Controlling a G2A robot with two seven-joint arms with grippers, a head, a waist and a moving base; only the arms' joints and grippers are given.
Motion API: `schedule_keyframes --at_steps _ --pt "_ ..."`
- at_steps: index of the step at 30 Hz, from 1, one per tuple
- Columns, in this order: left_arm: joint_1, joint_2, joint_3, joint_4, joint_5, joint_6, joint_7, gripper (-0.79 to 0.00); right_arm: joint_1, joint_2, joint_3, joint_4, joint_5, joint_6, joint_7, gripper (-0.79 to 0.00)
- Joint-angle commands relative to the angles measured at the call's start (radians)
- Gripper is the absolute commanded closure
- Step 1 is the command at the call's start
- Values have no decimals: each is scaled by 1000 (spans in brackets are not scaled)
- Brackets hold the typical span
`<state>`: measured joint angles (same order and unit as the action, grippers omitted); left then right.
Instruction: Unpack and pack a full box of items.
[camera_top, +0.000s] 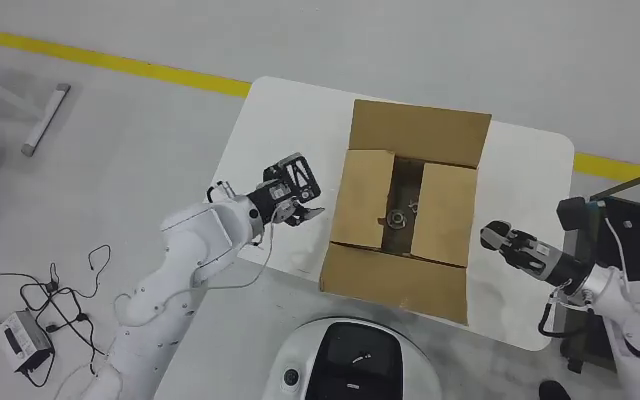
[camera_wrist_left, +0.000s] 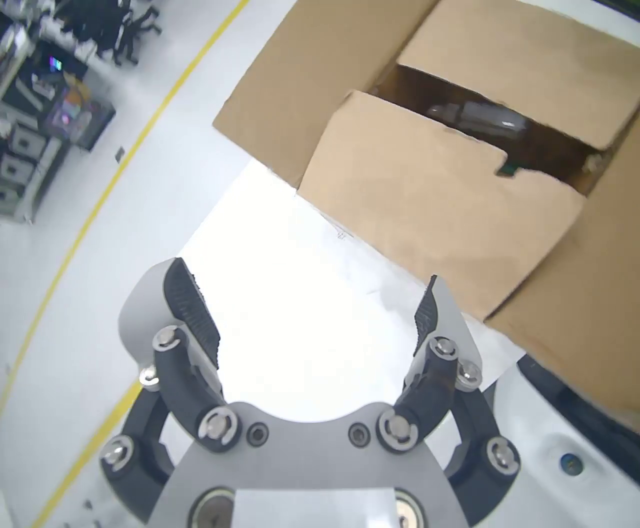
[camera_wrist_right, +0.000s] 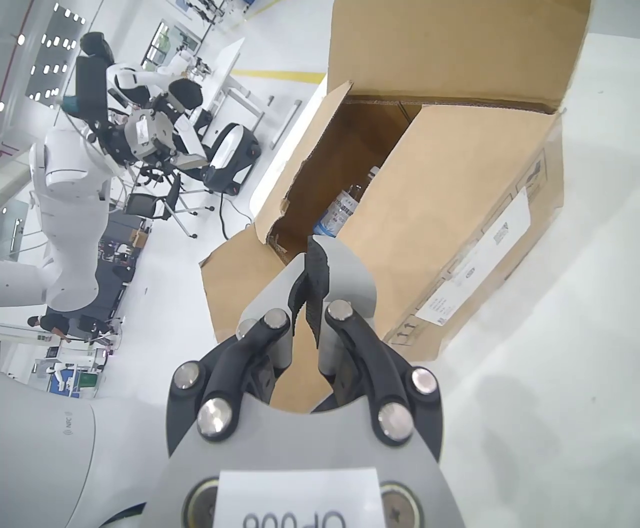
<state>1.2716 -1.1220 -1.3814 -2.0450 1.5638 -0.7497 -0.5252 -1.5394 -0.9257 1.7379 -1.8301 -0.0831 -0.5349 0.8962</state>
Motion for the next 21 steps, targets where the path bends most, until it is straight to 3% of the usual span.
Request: schedule_keyframes --at_steps 1,6,10,21 --pt "50 12 -36 -2 60 -76 108 -785 -1 1 0 -1 1 -1 1 0" --pt "133 37 -92 -24 151 -225 319 -785 -1 4 -3 -5 2 -2 2 0" --pt "174 55 -96 0 277 -261 461 -785 0 6 -7 -7 1 -2 1 0" --pt "178 54 -90 3 277 -257 461 -785 -6 12 -5 -11 2 3 -1 0"
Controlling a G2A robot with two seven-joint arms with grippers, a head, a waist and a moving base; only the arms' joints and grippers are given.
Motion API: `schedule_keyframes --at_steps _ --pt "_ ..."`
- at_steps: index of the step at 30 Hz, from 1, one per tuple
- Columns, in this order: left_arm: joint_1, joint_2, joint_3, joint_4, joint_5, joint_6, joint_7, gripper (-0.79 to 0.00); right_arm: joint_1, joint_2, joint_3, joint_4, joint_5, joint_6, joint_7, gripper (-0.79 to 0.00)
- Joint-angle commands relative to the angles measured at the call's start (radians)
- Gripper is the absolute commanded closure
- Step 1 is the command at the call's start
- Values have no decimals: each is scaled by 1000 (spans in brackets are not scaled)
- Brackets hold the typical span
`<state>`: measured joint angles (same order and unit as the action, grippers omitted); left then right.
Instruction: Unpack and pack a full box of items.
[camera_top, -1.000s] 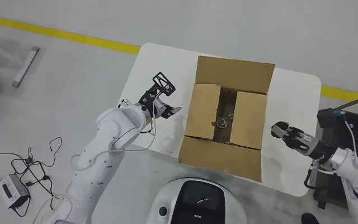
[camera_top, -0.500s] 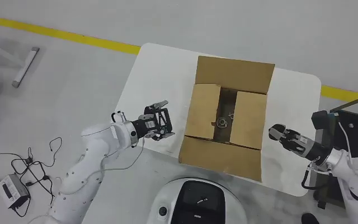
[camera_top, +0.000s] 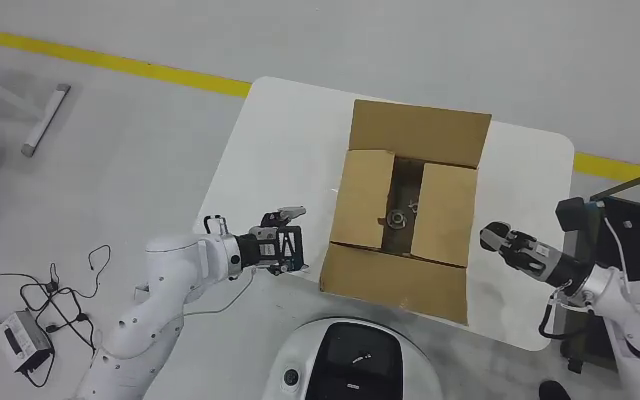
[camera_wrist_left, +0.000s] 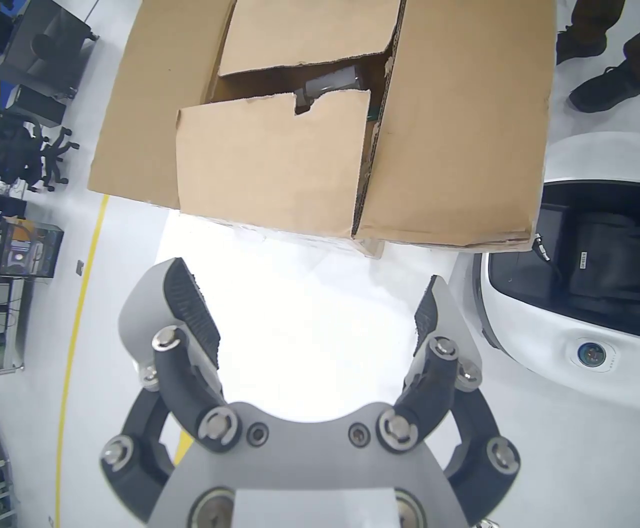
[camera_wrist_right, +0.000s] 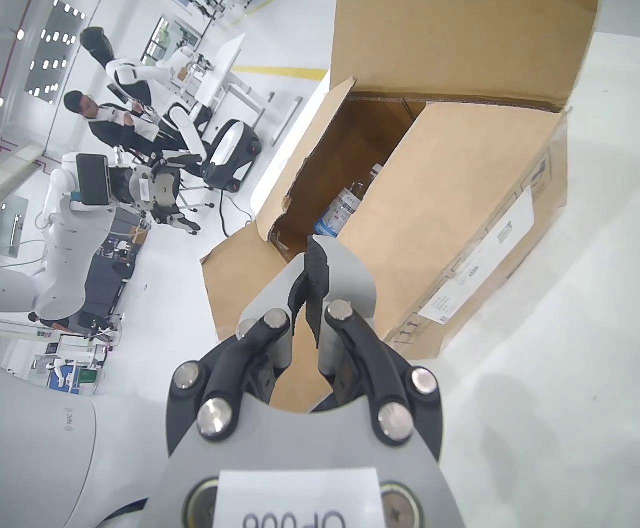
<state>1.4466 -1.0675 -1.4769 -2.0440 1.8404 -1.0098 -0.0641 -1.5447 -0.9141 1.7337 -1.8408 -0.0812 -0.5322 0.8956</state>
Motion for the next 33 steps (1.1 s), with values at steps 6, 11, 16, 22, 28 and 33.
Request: schedule_keyframes --at_steps 6,11,16,22,28,33 --pt "0 14 93 -10 166 -3 58 -785 -3 3 -1 1 2 -1 -6 0" --pt "9 39 141 8 337 19 196 -785 -14 6 8 8 5 -6 -9 0" --pt "2 57 190 57 454 70 322 -757 -22 8 16 8 10 -8 -10 0" --pt "-56 72 249 111 534 85 444 -302 -30 11 22 4 10 -8 -15 0" --pt "-118 75 310 166 573 125 499 0 -38 14 28 8 12 -9 -22 0" --pt "-146 75 333 181 560 156 514 0 -42 15 29 10 10 -8 -28 0"
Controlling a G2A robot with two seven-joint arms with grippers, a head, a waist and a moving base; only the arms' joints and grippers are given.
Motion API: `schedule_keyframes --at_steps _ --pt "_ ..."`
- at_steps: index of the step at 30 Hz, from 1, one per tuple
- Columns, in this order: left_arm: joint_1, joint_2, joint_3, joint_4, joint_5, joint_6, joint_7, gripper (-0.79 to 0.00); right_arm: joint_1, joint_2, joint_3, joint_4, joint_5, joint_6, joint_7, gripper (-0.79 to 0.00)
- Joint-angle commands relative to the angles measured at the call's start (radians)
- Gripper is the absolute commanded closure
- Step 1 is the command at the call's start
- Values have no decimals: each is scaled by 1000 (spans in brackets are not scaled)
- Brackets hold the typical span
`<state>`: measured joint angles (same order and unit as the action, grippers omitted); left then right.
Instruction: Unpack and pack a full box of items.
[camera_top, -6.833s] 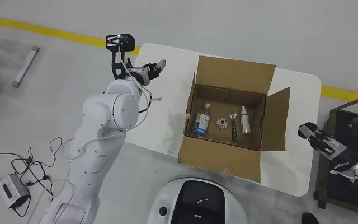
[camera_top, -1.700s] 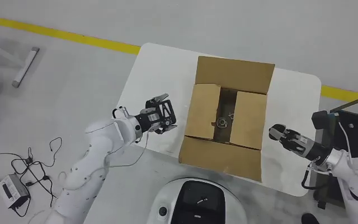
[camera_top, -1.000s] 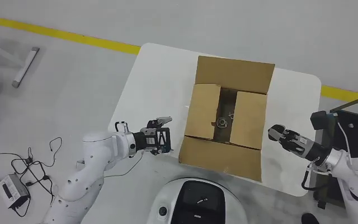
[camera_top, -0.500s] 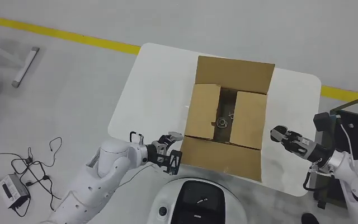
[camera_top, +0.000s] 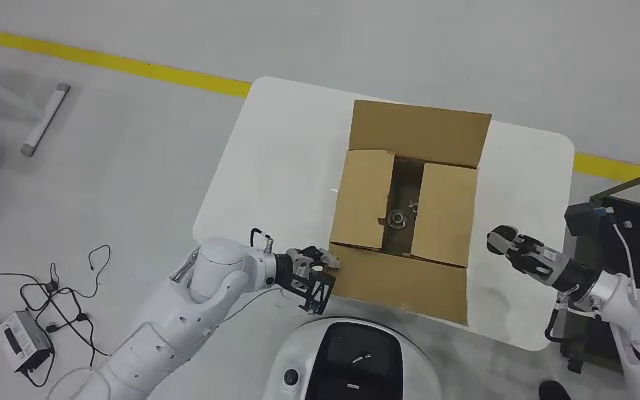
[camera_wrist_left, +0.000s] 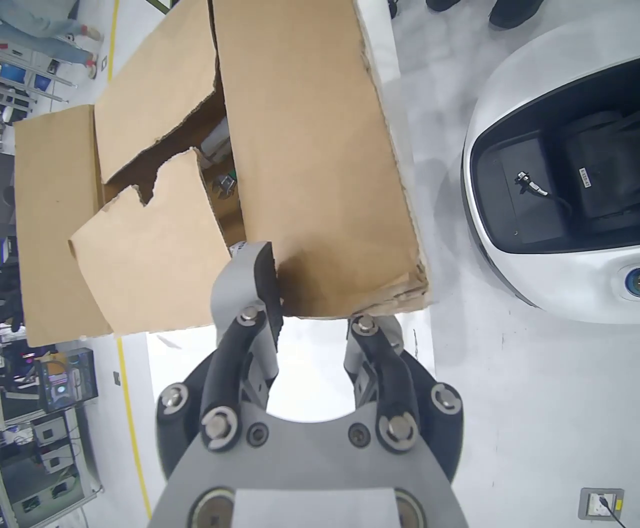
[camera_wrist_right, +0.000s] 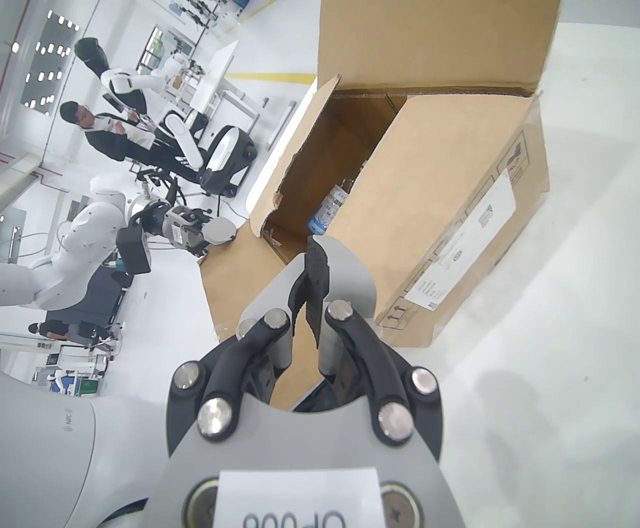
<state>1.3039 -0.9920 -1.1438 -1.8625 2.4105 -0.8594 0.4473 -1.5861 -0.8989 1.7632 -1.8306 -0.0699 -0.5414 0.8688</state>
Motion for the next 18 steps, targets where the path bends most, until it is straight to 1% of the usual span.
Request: schedule_keyframes --at_steps 1,5,11,14,18 --pt "-5 0 -4 0 -26 8 7 0 0 1 0 1 -1 2 -3 0" --pt "-1 4 -37 -35 -97 -6 14 0 2 3 15 -8 7 10 1 0" --pt "22 12 -86 -101 -246 -74 48 0 -9 10 70 -57 -7 41 8 0" --pt "22 15 -94 -90 -299 -101 65 0 -22 12 94 -79 2 50 15 0" --pt "1 13 -94 -29 -402 -139 72 0 -35 14 107 -99 6 56 27 0"
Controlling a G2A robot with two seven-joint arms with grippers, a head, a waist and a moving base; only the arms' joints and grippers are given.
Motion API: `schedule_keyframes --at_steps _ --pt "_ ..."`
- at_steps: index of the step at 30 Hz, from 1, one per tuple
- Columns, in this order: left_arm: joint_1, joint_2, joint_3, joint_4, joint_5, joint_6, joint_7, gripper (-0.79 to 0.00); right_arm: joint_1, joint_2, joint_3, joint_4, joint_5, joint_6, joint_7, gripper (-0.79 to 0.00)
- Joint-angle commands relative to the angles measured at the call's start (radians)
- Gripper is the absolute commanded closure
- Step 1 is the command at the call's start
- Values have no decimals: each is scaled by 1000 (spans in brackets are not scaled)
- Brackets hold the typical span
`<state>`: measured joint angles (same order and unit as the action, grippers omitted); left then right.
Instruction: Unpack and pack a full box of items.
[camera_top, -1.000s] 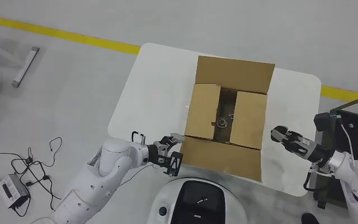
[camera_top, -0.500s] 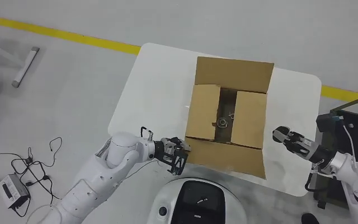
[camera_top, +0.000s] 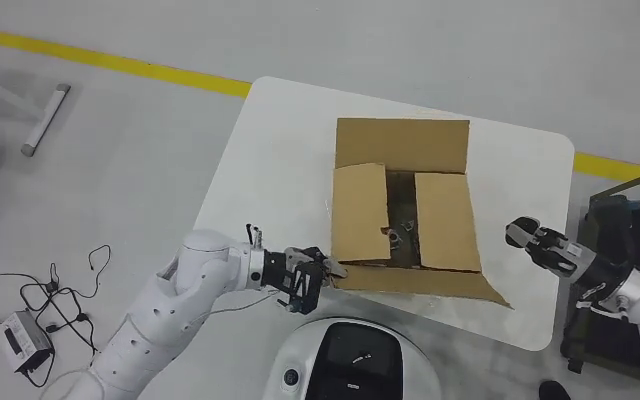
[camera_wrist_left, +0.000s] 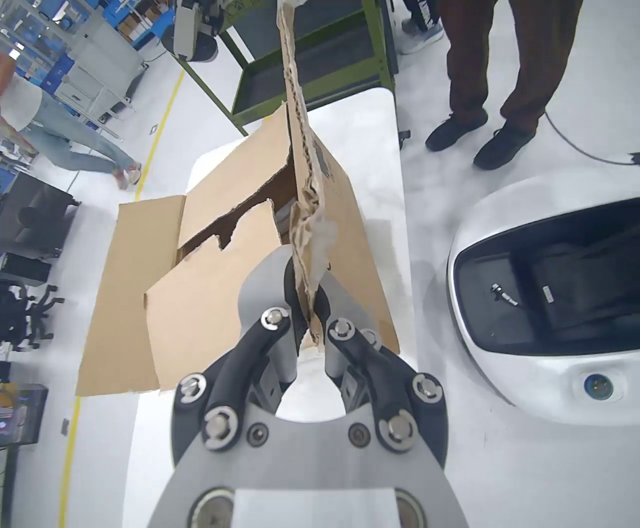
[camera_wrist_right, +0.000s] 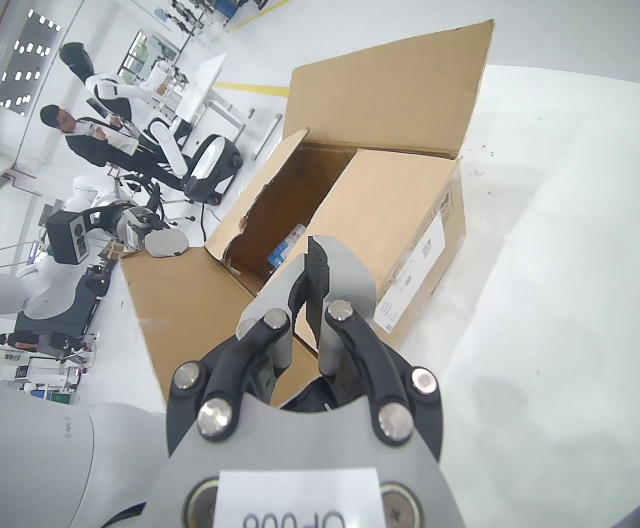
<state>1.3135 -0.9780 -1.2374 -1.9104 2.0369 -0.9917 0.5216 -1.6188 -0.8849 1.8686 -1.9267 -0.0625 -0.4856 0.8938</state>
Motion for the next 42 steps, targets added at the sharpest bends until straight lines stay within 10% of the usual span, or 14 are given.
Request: schedule_keyframes --at_steps 1,5,8,9,10,11,12,42 --pt "-19 -3 2 35 -55 -12 -9 0 -5 1 2 -5 -3 2 4 0" --pt "-63 -12 24 86 -121 3 -79 0 -9 2 -9 2 -7 5 6 0" --pt "-87 -20 41 117 -183 16 -129 -499 -5 2 -21 14 -9 3 6 0" --pt "-95 -22 46 122 -195 16 -144 -311 -4 3 -26 18 -9 2 6 0" --pt "-101 -23 51 127 -203 18 -158 -336 -3 3 -29 21 -7 2 8 0" --pt "-106 -24 54 133 -213 21 -173 -723 -1 4 -34 26 -7 2 13 0" --pt "-110 -26 56 139 -233 24 -180 -785 2 4 -36 30 -4 2 12 0" --pt "-329 -106 229 233 -390 386 -598 -785 1 20 -45 56 115 -176 96 0"
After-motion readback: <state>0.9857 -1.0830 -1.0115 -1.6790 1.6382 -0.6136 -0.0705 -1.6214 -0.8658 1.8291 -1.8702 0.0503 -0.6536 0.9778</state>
